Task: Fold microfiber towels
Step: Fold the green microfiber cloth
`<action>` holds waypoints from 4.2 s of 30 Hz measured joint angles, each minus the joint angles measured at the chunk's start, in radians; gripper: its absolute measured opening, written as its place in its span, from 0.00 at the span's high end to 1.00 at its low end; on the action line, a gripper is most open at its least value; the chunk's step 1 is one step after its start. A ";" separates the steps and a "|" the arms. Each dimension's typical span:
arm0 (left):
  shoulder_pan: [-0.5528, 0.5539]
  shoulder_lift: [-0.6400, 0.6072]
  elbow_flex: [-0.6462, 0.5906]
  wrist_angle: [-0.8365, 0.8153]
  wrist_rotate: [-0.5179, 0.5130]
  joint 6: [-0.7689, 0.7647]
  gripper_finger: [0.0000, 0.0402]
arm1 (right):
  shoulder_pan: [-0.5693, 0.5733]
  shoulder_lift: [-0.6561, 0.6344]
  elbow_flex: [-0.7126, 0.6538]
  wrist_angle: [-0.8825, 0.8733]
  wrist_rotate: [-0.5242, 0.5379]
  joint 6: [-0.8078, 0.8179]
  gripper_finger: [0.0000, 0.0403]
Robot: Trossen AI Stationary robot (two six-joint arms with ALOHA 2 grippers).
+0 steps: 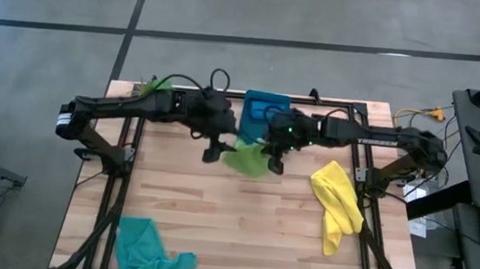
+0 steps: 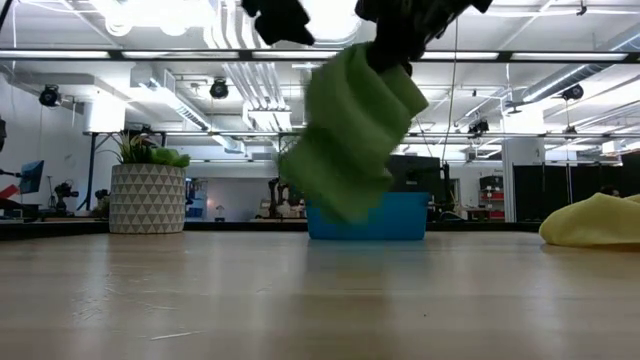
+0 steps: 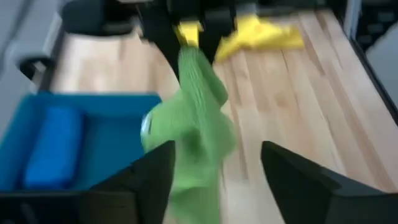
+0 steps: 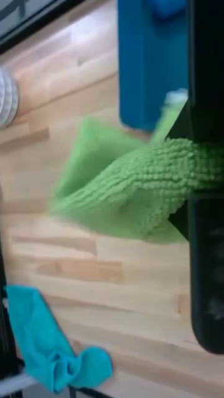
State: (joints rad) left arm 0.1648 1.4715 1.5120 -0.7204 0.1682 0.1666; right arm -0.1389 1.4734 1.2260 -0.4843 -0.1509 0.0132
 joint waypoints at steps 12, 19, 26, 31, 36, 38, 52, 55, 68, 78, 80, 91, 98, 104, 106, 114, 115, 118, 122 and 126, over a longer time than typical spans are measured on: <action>0.078 0.031 0.000 0.090 -0.002 -0.003 0.35 | -0.084 0.019 0.218 -0.232 0.025 -0.088 0.98; 0.093 0.079 0.000 0.108 -0.002 -0.002 0.35 | -0.075 0.019 0.357 -0.375 -0.033 -0.195 0.98; 0.100 0.146 0.000 0.118 0.098 -0.004 0.35 | -0.024 0.020 0.443 -0.522 -0.040 -0.201 0.98; 0.094 0.234 -0.002 0.123 0.188 -0.004 0.35 | 0.035 0.020 0.495 -0.553 -0.039 -0.199 0.98; 0.094 0.297 -0.002 0.137 0.193 -0.005 0.35 | 0.095 0.020 0.525 -0.560 -0.040 -0.160 0.98; 0.094 0.307 -0.002 0.135 0.194 -0.004 0.37 | 0.114 0.020 0.528 -0.568 -0.039 -0.143 0.98; 0.091 0.189 -0.003 0.042 0.190 0.042 0.99 | 0.132 0.020 0.524 -0.711 0.074 -0.124 0.98; 0.091 0.182 -0.003 0.067 0.186 0.027 0.98 | 0.133 0.020 0.524 -0.699 0.071 -0.137 0.98; 0.083 0.234 -0.049 0.192 0.302 -0.012 0.45 | 0.211 0.019 0.529 -0.677 0.013 -0.091 0.98; 0.048 0.340 -0.049 0.308 0.435 -0.107 0.32 | 0.254 0.018 0.532 -0.638 0.013 -0.091 0.98; 0.048 0.341 -0.049 0.285 0.430 -0.092 0.42 | 0.253 0.018 0.532 -0.645 0.013 -0.091 0.98; 0.055 0.247 -0.050 -0.005 0.334 0.057 0.99 | 0.244 0.014 0.532 -0.702 0.021 -0.126 0.98; 0.062 0.120 -0.050 -0.149 0.206 0.101 1.00 | 0.218 0.014 0.520 -0.813 0.045 -0.121 0.98; 0.072 0.011 -0.049 -0.270 0.109 0.113 1.00 | 0.210 0.014 0.480 -0.848 0.057 -0.099 0.98; 0.072 -0.015 -0.034 -0.309 0.066 0.113 1.00 | 0.210 0.014 0.456 -0.848 0.047 -0.092 0.98; 0.071 -0.042 0.070 -0.407 -0.012 0.108 1.00 | 0.212 0.016 0.354 -0.848 0.024 -0.073 0.98; 0.071 -0.038 0.086 -0.422 -0.017 0.108 1.00 | 0.212 0.016 0.349 -0.848 0.027 -0.072 0.98; 0.071 -0.022 0.140 -0.460 -0.039 0.116 1.00 | 0.212 0.016 0.337 -0.850 0.087 -0.069 0.98; 0.071 0.014 0.206 -0.527 -0.079 0.159 1.00 | 0.205 0.016 0.327 -0.848 0.181 -0.102 0.98; 0.072 0.061 0.254 -0.601 -0.139 0.181 1.00 | 0.184 0.016 0.311 -0.830 0.293 -0.092 0.98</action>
State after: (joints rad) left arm 0.2363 1.5324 1.7660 -1.3216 0.0293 0.3479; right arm 0.0446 1.4895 1.5369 -1.3148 0.1421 -0.0785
